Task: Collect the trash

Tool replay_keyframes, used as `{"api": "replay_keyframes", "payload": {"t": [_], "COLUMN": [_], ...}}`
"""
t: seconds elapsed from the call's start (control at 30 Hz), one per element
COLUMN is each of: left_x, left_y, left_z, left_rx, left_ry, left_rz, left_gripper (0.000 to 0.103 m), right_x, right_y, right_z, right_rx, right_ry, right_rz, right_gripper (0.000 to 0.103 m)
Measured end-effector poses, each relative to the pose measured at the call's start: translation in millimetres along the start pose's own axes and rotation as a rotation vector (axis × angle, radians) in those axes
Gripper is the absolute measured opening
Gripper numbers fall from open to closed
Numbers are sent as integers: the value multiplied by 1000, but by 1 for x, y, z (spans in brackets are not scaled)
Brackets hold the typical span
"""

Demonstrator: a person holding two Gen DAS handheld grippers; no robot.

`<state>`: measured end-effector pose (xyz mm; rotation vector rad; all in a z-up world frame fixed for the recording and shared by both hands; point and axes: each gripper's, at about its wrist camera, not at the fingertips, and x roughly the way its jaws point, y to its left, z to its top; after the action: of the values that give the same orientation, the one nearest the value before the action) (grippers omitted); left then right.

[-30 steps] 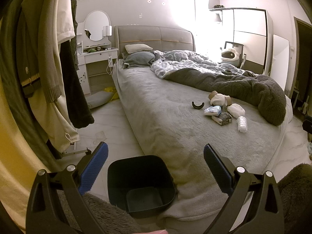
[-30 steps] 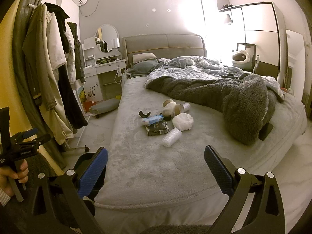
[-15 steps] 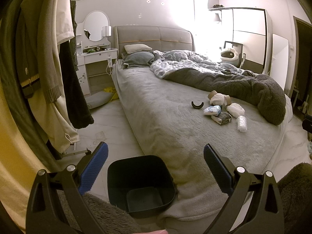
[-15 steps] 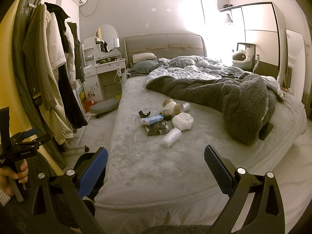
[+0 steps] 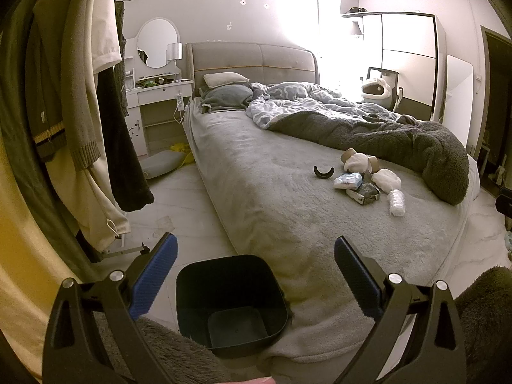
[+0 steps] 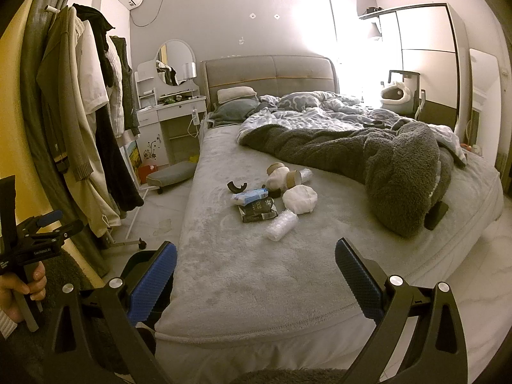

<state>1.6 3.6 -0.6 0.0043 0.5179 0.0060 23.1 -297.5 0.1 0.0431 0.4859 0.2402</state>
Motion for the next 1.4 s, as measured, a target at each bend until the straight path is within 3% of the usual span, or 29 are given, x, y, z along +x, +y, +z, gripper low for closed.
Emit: {"api": "replay_keyframes", "payload": {"t": [0.73,1.0,1.23,1.4], "left_x": [0,0,17,27], "left_y": [-1,6,-15,-30], "left_z": [0,10,18,28], "left_rx": [1,-11,100,150], "left_ry": [0,-22,5,-7], "left_rz": [-1,-29,-58,-136], "left_gripper": [100,100,99,99], "right_x": [-1,10,41,67], "right_y": [1,31,19,13], "right_z": [-2,-1,8,20], "right_rx": [-2,-109,-71,-114], "right_ry": [6,70,112,149], "right_rz": [9,20,62,74], "right_gripper": [100,100,99,93]}}
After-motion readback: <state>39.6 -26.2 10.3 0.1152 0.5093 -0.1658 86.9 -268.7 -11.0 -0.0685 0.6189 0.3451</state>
